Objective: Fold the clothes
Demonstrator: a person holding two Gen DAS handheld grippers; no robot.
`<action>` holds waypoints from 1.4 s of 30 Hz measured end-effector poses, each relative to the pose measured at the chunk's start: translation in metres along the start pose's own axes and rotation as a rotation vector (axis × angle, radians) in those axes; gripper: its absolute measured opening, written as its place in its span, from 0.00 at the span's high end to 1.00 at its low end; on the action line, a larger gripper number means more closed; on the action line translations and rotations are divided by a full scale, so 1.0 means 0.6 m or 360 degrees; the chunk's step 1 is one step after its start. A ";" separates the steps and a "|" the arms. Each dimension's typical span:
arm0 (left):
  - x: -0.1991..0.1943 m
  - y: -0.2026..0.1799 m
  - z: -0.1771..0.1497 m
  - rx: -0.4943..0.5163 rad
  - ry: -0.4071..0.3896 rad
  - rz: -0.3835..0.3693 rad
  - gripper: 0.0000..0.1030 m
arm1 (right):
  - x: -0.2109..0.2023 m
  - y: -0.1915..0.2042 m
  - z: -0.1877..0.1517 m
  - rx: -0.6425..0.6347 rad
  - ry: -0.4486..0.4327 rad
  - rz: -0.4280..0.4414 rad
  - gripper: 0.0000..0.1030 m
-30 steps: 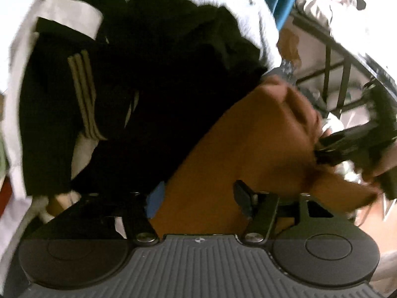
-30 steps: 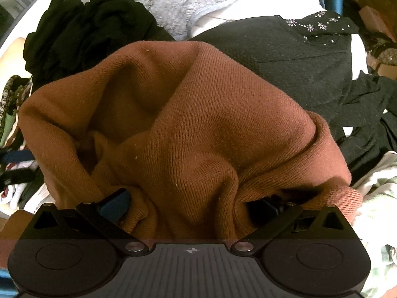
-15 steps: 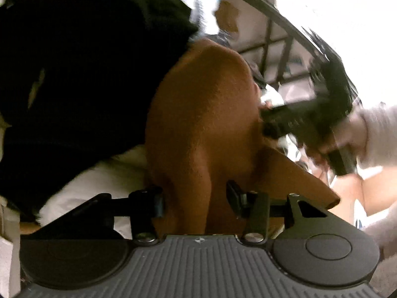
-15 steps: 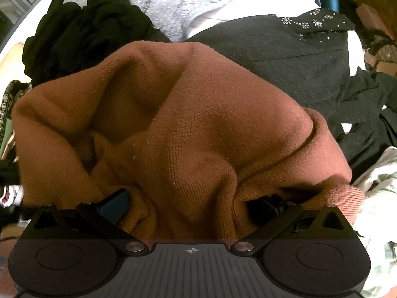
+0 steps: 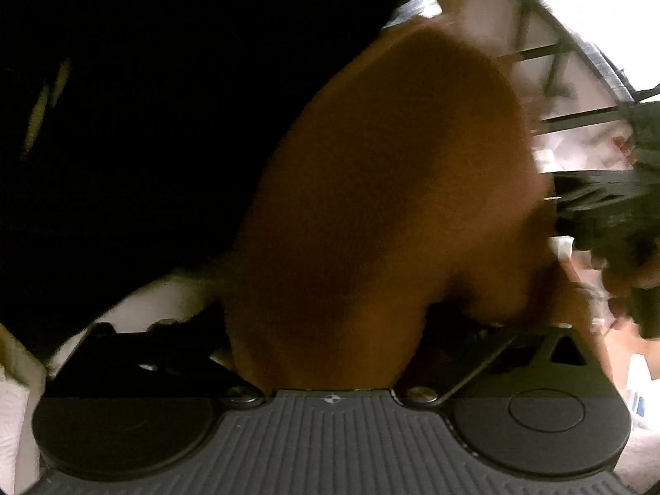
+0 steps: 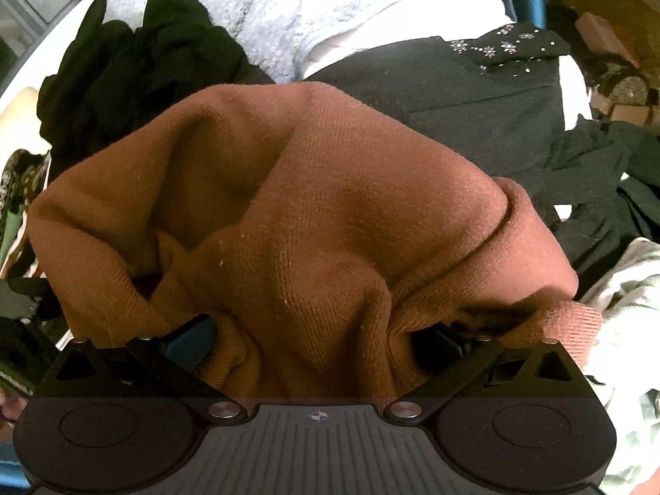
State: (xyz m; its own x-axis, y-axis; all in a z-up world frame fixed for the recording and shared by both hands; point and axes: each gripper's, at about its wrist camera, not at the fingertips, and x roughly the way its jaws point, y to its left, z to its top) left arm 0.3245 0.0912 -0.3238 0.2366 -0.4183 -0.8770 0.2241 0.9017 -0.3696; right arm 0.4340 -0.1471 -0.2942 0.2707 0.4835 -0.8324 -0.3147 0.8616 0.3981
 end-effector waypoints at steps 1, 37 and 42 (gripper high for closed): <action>0.002 0.002 0.002 -0.0015 0.0008 -0.0011 0.00 | 0.000 0.001 -0.001 0.0002 -0.0006 -0.0008 0.01; -0.036 -0.020 -0.031 -0.0340 -0.0168 -0.0122 0.26 | -0.012 -0.120 0.082 -0.0120 -0.0214 -0.0166 0.01; -0.030 -0.024 -0.047 -0.0395 -0.0203 -0.0101 0.25 | 0.026 -0.168 0.084 -0.0074 -0.0080 0.0014 0.01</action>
State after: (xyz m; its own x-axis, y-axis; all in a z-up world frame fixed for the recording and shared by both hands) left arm 0.2902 0.0888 -0.3114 0.3502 -0.4708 -0.8098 0.0074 0.8659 -0.5002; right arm 0.5157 -0.2190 -0.3279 0.3130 0.4990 -0.8081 -0.3586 0.8500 0.3860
